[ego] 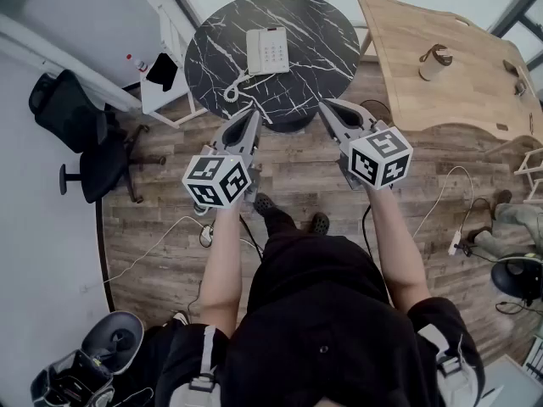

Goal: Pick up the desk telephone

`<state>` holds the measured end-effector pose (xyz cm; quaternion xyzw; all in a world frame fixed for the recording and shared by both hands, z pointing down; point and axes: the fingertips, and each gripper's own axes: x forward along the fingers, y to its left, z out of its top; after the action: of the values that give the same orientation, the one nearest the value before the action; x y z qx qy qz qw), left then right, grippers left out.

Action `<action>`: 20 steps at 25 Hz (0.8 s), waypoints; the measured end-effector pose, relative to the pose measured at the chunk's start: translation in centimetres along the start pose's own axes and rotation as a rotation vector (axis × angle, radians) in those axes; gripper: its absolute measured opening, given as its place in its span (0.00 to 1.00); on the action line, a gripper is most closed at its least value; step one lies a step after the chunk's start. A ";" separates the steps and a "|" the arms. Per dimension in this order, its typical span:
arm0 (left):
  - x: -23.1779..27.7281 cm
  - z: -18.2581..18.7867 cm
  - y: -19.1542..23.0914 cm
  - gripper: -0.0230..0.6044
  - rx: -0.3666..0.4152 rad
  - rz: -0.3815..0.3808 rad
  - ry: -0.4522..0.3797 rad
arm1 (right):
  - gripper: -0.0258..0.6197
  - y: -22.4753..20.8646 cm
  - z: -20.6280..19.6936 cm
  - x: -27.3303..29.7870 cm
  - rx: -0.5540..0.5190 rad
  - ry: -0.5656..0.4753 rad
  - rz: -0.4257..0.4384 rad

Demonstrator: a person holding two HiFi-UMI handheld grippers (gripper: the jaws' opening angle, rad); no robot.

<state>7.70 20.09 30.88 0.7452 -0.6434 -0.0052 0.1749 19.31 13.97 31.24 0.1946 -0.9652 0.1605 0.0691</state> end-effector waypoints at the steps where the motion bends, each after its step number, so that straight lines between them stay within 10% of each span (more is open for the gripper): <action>1: 0.0 0.1 0.0 0.06 0.001 0.000 -0.002 | 0.08 0.0 0.0 0.0 -0.003 0.001 0.000; 20: -0.7 -0.3 -1.0 0.06 -0.006 0.029 -0.008 | 0.08 0.2 0.4 -1.3 -0.012 -0.010 0.040</action>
<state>8.65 20.90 30.70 0.7353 -0.6548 -0.0076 0.1746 20.45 14.44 30.53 0.1757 -0.9702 0.1549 0.0624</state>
